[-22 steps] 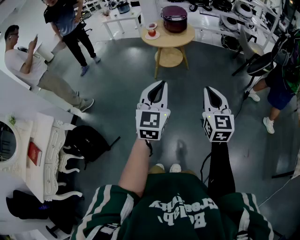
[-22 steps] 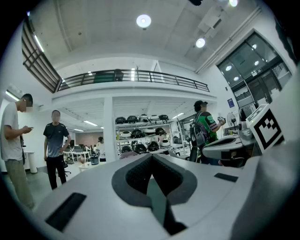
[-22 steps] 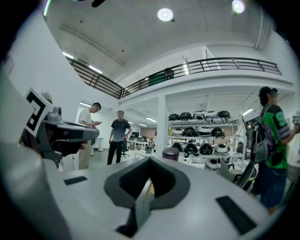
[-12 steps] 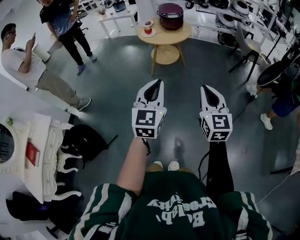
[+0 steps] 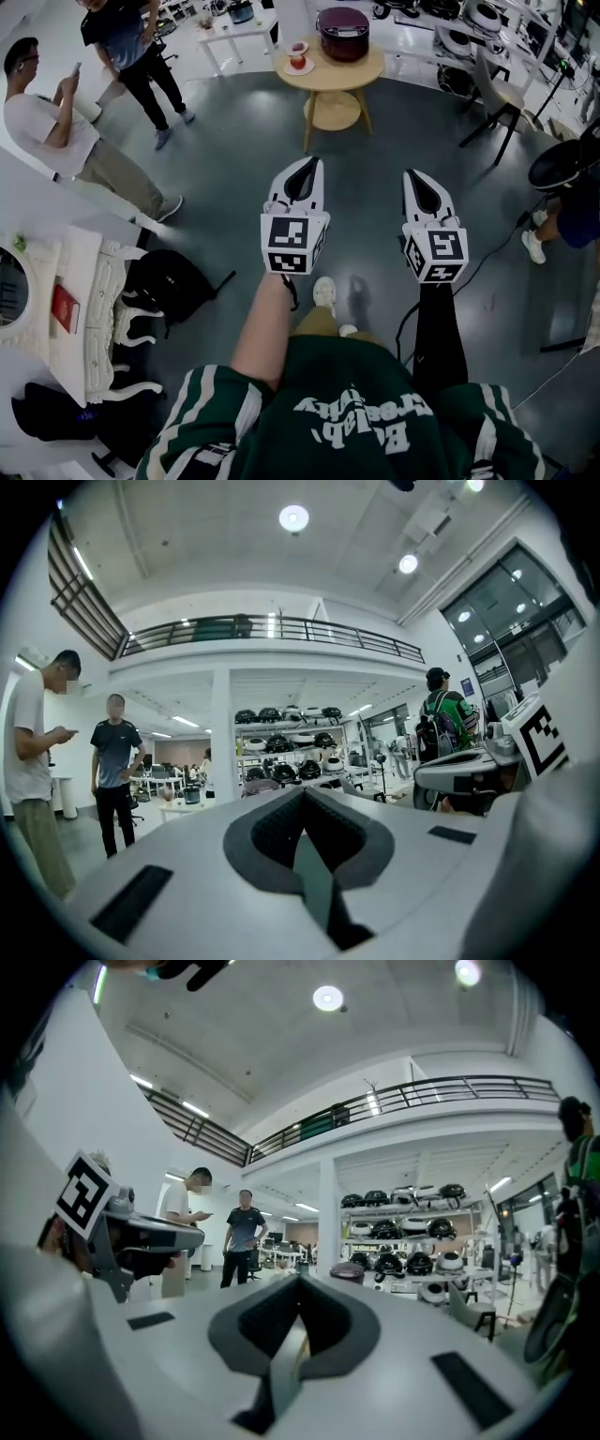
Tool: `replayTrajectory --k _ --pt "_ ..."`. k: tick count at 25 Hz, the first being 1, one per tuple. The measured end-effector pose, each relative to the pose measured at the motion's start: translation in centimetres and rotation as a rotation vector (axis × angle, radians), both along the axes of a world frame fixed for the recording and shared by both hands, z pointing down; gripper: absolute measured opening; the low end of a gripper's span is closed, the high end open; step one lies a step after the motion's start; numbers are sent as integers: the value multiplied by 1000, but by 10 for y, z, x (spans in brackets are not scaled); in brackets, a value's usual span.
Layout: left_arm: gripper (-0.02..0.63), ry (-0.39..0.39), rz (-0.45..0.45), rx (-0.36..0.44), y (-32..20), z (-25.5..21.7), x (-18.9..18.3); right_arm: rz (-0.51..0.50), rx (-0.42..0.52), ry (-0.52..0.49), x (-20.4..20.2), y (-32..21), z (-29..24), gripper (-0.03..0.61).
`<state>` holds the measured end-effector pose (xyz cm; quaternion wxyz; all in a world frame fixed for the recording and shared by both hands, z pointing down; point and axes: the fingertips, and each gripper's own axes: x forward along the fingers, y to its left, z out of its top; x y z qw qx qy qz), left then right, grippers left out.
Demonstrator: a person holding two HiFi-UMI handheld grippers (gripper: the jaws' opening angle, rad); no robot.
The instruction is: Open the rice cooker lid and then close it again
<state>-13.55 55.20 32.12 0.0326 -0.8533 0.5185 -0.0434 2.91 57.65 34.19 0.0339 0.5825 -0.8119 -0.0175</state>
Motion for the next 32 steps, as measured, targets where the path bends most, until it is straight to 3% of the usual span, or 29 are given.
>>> replayTrajectory --k 6,24,32 --pt "-2 1 10 1 -56 2 -6 19 6 -23 -1 -55 2 5" --pt "-2 11 112 35 -351 -26 0 108 40 6 -8 -336 -25 5" --pt "-2 17 133 21 -444 -16 8 149 24 0 4 -422 -13 5"
